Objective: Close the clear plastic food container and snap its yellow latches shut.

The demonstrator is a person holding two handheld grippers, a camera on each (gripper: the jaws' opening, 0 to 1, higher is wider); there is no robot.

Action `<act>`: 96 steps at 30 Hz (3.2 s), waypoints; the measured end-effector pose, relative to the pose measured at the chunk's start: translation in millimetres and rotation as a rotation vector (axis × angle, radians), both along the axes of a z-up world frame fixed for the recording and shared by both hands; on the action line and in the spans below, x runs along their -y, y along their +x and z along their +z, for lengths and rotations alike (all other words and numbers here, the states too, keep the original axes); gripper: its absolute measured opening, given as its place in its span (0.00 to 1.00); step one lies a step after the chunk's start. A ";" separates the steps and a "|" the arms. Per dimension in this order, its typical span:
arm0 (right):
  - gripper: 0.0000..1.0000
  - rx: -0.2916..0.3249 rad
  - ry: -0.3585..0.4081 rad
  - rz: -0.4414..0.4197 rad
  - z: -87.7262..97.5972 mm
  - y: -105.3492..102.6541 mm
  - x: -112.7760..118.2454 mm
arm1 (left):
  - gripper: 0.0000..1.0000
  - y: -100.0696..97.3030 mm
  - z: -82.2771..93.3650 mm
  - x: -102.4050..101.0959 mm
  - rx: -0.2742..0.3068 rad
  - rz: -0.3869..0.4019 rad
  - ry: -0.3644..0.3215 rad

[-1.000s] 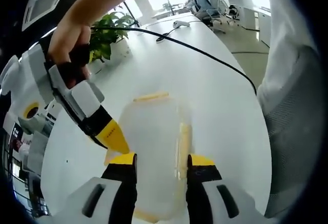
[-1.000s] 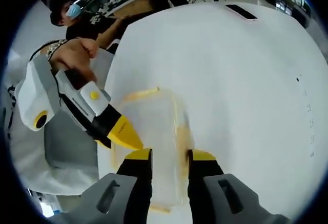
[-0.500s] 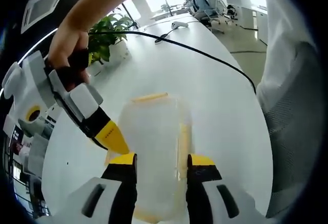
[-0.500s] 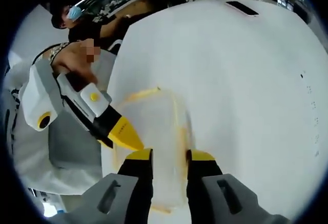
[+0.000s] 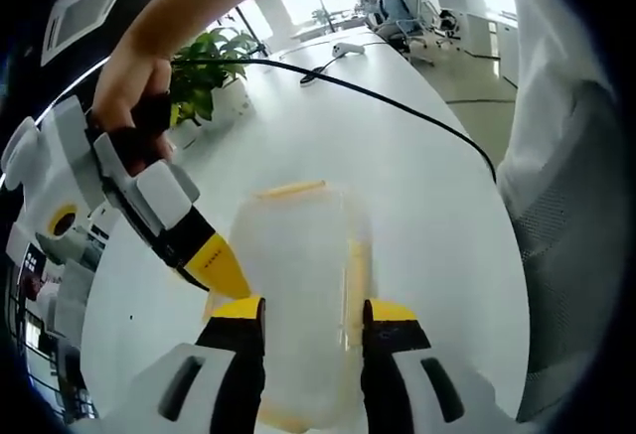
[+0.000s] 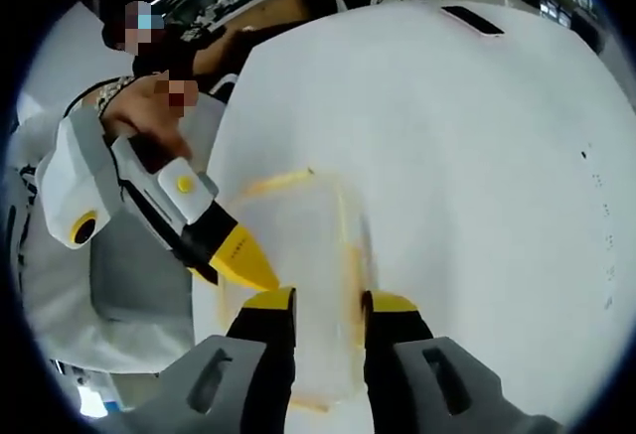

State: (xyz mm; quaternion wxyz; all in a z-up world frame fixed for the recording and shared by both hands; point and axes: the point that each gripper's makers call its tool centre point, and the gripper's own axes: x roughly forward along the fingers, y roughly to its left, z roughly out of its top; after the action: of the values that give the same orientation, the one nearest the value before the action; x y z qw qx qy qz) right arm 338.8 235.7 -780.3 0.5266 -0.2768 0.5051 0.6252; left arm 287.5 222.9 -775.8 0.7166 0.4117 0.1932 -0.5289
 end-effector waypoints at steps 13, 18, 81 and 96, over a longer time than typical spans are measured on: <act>0.23 0.034 0.008 0.003 0.7 4.9 -3.3 | 0.32 1.8 2.6 2.2 -0.038 0.012 -0.041; 0.23 0.043 0.023 -0.005 2.5 3.3 -4.2 | 0.32 0.8 4.3 3.2 -0.081 0.034 -0.084; 0.59 0.235 0.034 -0.059 1.7 -28.3 56.3 | 0.85 29.5 -3.9 -48.8 -0.265 0.049 0.101; 0.69 0.259 0.005 0.000 -5.0 -36.9 57.5 | 0.86 27.0 -18.2 -43.4 -0.266 -0.005 0.146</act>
State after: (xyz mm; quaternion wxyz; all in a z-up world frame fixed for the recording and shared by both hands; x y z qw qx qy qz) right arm 301.9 178.2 -785.4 0.5880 -0.3538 0.4313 0.5858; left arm 314.5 266.3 -794.1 0.6514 0.3896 0.3236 -0.5650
